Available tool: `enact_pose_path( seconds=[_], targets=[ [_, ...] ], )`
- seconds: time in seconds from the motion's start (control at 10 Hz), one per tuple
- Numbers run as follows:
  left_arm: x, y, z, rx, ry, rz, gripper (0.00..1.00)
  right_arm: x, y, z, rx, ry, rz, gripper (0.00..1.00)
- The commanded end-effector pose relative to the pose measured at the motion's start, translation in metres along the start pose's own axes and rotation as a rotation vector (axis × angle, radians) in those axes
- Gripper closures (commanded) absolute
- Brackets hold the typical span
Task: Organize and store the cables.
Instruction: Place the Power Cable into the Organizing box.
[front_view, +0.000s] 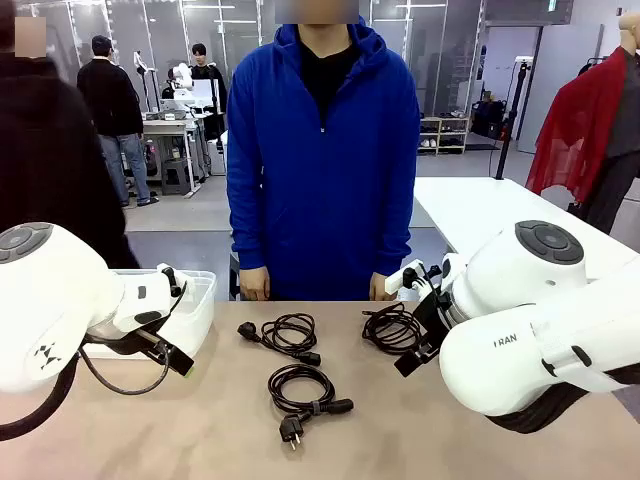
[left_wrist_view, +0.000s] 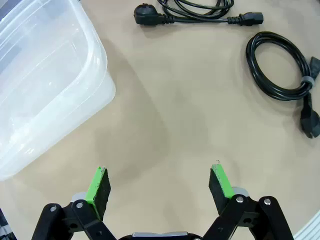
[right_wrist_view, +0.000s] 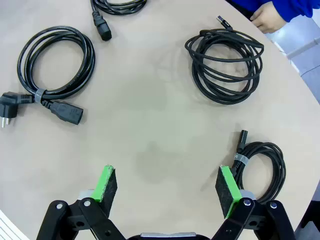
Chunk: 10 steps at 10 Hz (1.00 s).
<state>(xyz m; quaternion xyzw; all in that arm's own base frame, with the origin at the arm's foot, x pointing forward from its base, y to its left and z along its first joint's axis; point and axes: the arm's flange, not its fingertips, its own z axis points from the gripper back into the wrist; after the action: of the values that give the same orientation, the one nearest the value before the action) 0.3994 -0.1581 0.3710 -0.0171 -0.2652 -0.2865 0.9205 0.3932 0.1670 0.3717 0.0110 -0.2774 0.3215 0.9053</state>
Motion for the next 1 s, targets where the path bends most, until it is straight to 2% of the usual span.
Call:
enact_pose_path(
  seconds=[0.0, 0.9],
  targets=[
    [0.0000, 0.0002, 0.0000, 0.000, 0.000, 0.000, 0.00, 0.0000, 0.0000, 0.0000, 0.000, 0.000, 0.000, 0.00],
    [0.0000, 0.0002, 0.0000, 0.000, 0.000, 0.000, 0.00, 0.0000, 0.0000, 0.0000, -0.001, 0.000, 0.002, 0.00]
  ],
)
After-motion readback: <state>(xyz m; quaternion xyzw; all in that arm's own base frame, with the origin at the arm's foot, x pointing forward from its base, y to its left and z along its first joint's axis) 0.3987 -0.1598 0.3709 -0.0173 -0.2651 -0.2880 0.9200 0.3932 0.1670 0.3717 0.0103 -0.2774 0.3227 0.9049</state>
